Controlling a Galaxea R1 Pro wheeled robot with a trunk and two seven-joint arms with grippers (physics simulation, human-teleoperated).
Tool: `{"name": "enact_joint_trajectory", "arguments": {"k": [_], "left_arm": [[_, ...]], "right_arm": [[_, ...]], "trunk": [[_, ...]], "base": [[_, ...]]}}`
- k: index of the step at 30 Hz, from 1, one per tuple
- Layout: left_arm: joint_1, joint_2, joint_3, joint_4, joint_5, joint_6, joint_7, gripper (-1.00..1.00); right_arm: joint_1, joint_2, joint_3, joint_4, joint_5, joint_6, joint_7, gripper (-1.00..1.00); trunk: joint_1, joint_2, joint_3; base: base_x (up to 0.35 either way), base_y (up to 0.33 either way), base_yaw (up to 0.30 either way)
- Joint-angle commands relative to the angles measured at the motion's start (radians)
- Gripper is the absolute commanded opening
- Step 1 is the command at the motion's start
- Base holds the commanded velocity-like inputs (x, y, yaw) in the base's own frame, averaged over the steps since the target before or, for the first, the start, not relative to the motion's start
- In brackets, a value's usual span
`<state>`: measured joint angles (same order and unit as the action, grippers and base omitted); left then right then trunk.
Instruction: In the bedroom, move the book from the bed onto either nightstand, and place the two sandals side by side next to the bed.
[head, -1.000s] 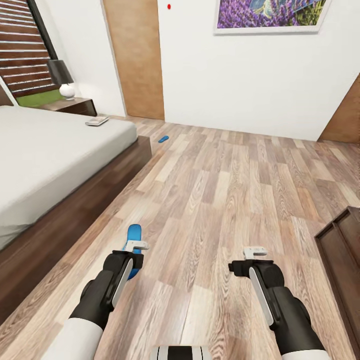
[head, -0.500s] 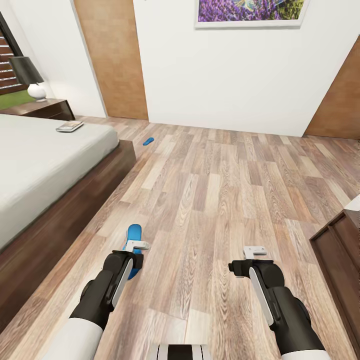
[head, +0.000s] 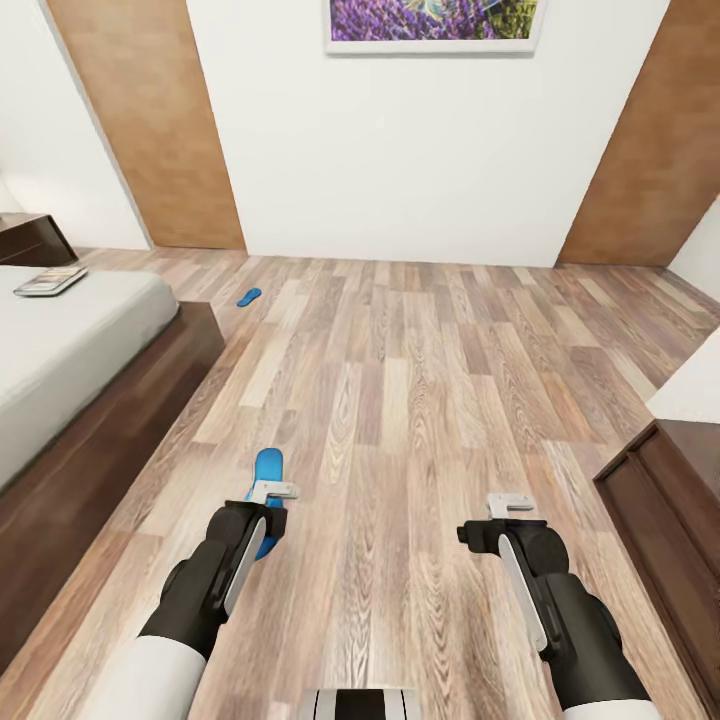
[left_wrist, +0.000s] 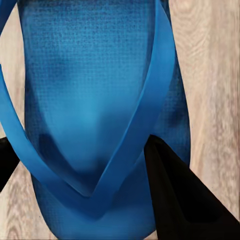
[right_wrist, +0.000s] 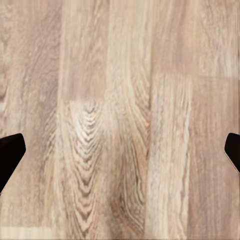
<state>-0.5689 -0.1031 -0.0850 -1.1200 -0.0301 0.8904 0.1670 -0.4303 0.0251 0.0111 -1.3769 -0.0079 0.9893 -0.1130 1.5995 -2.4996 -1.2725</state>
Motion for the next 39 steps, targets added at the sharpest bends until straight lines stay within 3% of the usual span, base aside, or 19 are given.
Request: {"name": "enact_joint_trajectory", "arguments": {"k": [1, 14, 39], "left_arm": [[0.0, 0.0, -0.001, -0.001, -0.005, 0.005, -0.001, -1.0], [0.0, -0.001, -0.001, -0.001, -0.006, 0.004, -0.001, -1.0], [0.0, -0.001, -0.001, -0.001, -0.007, 0.004, -0.001, -1.0]], "right_arm": [[-0.001, 0.0, 0.001, -0.001, -0.001, 0.005, -0.005, 1.0], [-0.001, 0.001, 0.001, 0.0, -0.001, 0.005, -0.005, 1.0], [-0.001, 0.001, -0.005, 0.014, -0.006, 0.005, -0.005, 1.0]], "trunk": [[0.0, 0.0, -0.001], [0.0, 0.0, -0.001], [0.0, 0.0, -0.001]], "base": [[0.336, 0.084, -0.285], [0.336, 0.084, -0.255], [0.336, 0.061, -0.01]]}}
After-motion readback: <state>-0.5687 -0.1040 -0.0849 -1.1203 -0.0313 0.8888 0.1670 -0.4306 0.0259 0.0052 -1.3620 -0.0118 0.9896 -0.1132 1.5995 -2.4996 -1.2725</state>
